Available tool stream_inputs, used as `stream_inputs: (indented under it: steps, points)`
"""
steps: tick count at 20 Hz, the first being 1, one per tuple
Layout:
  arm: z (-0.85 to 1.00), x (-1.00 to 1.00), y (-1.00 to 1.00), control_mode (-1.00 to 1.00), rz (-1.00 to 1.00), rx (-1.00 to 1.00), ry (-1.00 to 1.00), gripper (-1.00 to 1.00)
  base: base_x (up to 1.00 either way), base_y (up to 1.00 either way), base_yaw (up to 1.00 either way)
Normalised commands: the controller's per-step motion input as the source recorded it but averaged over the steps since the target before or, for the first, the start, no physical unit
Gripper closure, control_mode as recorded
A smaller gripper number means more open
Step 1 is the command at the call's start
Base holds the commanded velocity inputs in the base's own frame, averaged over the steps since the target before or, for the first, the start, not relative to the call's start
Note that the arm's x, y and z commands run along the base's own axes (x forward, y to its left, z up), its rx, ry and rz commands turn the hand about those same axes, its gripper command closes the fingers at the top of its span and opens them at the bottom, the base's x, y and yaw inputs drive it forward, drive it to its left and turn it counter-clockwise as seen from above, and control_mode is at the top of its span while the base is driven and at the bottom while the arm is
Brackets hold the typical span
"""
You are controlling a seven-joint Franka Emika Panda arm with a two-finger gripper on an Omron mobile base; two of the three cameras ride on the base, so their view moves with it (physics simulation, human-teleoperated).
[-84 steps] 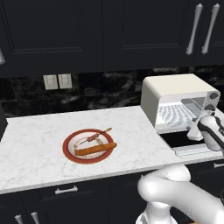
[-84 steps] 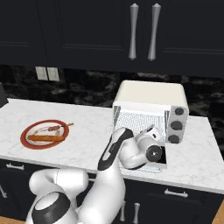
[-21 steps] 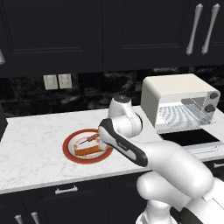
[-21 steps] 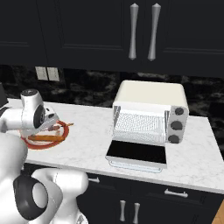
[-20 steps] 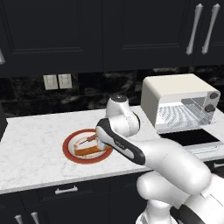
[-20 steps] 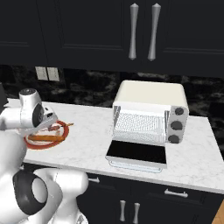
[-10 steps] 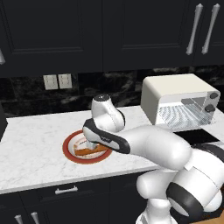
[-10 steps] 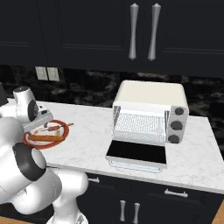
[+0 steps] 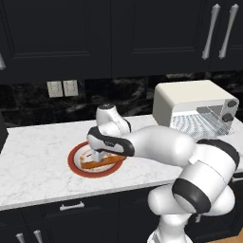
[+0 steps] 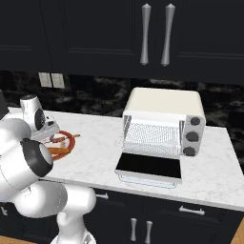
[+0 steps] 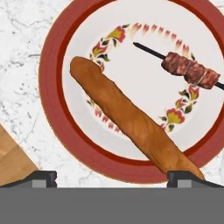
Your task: Pick up the kebab skewer and baguette bread, and place them inside the toaster oven. Close the toaster oven door and start by setting the timer.
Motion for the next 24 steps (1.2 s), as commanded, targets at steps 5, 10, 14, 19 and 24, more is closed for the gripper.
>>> stream_inputs:
  steps: [5, 10, 14, 19, 24]
  points:
    - [-0.27, 0.00, 0.02, -1.00, 0.00, -0.01, 0.00, -1.00, 0.00, 0.00, 0.00]
    - [-0.24, 0.14, 0.00, -1.00, 0.00, 0.00, 0.00, -1.00, 0.00, 0.00, 0.00]
    - [-0.18, 0.24, 0.00, -1.00, 0.00, 0.00, 0.00, -1.00, 0.00, 0.00, 0.00]
    - [-0.21, 0.18, 0.05, -1.00, 0.00, 0.00, 0.00, -1.00, 0.00, 0.00, 0.00]
    - [-0.18, 0.19, 0.02, -1.00, 0.00, 0.00, 0.00, -1.00, 0.00, 0.00, 0.00]
